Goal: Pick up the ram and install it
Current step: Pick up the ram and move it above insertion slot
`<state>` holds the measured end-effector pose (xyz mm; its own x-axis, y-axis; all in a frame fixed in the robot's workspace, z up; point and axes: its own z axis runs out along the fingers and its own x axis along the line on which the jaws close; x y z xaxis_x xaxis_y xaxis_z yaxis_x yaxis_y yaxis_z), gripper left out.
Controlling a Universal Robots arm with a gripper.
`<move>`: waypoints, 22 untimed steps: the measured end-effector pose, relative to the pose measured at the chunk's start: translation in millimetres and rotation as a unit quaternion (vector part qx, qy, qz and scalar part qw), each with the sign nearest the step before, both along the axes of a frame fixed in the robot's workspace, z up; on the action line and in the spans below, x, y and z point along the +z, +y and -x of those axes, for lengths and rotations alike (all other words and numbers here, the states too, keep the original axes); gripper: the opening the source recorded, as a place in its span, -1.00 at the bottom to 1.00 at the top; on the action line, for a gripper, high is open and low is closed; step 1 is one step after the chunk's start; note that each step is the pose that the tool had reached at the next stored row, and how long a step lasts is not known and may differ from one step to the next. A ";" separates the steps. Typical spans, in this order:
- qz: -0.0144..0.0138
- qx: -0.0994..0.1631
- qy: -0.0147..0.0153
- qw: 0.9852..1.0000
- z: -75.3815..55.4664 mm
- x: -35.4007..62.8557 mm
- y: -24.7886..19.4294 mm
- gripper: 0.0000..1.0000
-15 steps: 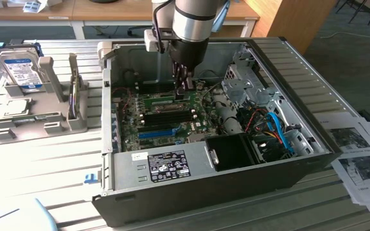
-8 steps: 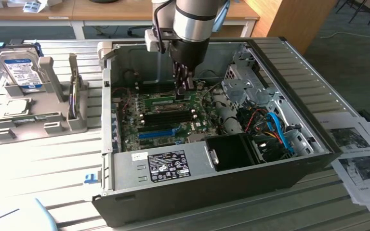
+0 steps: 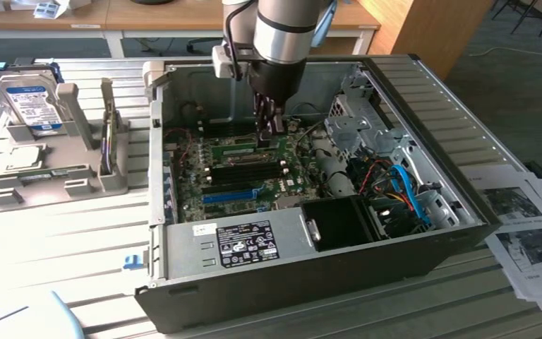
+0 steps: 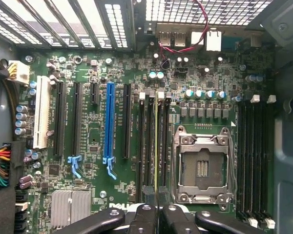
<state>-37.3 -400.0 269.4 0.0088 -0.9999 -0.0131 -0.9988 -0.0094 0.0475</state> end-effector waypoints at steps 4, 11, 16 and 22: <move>0.000 0.000 0.000 1.000 0.0 -3.0 0.0 -0.78; 0.000 0.000 0.000 1.000 0.0 -6.7 0.0 -0.78; 0.000 0.000 0.000 1.000 0.0 -6.8 0.0 -0.78; 0.000 0.000 0.000 1.000 0.0 -6.8 -11.2 -0.78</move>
<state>-37.4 -411.2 262.6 0.0087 -0.9999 -0.0131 -0.9988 -0.0093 0.0475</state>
